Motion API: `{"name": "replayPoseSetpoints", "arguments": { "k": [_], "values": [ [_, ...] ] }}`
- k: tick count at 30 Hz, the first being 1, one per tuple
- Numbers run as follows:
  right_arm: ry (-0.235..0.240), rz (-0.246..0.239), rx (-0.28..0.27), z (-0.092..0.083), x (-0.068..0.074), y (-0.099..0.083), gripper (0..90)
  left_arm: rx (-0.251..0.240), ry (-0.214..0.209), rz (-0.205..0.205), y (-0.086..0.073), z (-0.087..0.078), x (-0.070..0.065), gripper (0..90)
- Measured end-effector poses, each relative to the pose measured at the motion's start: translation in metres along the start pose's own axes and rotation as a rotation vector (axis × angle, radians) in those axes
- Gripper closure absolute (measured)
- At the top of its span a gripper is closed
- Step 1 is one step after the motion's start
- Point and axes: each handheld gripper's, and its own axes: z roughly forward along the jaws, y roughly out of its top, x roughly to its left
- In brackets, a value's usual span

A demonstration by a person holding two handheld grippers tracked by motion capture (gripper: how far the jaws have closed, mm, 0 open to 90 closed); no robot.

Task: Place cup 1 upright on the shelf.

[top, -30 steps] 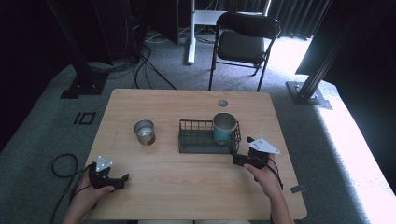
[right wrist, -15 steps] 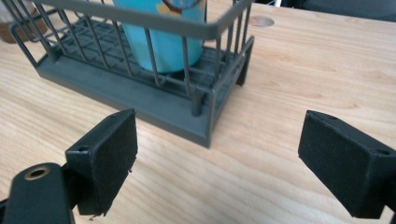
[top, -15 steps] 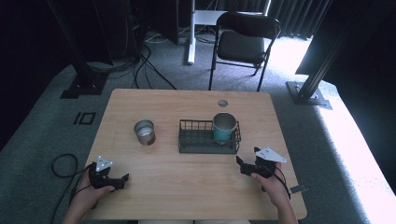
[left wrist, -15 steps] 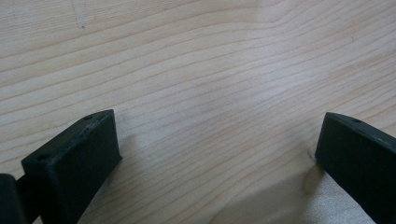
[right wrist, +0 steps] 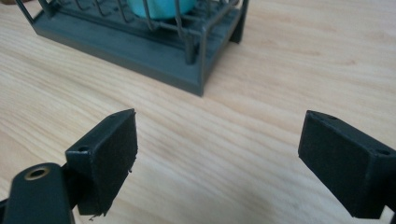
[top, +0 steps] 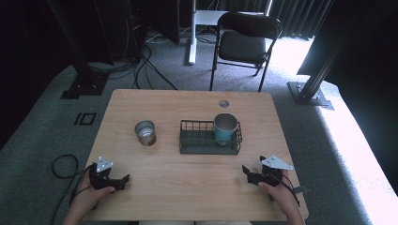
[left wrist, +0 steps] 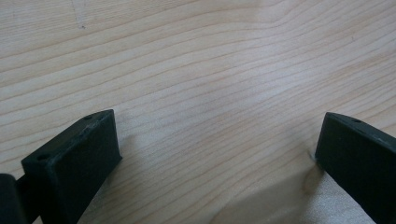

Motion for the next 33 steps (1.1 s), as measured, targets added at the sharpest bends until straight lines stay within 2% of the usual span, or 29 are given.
{"name": "replayPoseSetpoints", "arguments": {
  "k": [2, 7, 11, 14, 17, 26, 27, 28, 33],
  "values": [
    [-0.001, -0.009, 0.011, -0.001, -0.002, -0.003, 11.6, 0.0, 0.0, 0.0, 0.0, 0.0, 0.0, 0.3],
    [0.006, 0.003, 0.034, -0.005, -0.006, -0.008, 11.6, -0.001, 0.0, 0.0, 0.0, 0.0, 0.0, 0.3],
    [-0.023, 0.006, 0.054, -0.007, -0.011, -0.014, 11.6, 0.0, 0.0, 0.0, 0.0, 0.0, 0.0, 0.3],
    [-0.027, 0.009, 0.062, -0.008, -0.013, -0.016, 11.6, 0.0, 0.0, 0.0, 0.0, 0.0, 0.0, 0.3],
    [-0.047, 0.004, 0.094, -0.009, -0.015, -0.017, 11.6, 0.0, 0.0, 0.0, 0.0, 0.0, 0.0, 0.3],
    [-0.04, 0.01, 0.149, -0.005, -0.016, -0.017, 11.7, 0.0, 0.0, 0.0, 0.0, 0.0, 0.0, 0.3],
    [-0.041, 0.001, 0.173, -0.004, -0.016, -0.017, 13.4, 0.0, 0.0, 0.0, 0.0, 0.0, 0.0, 0.3],
    [-0.023, -0.024, 0.203, -0.002, -0.014, -0.016, 12.3, 0.0, 0.0, 0.0, 0.0, 0.0, 0.0, 0.3],
    [-0.017, -0.01, 0.208, -0.001, -0.015, -0.016, 12.2, 0.0, 0.0, 0.0, 0.0, 0.0, 0.0, 0.3]
  ]
}}
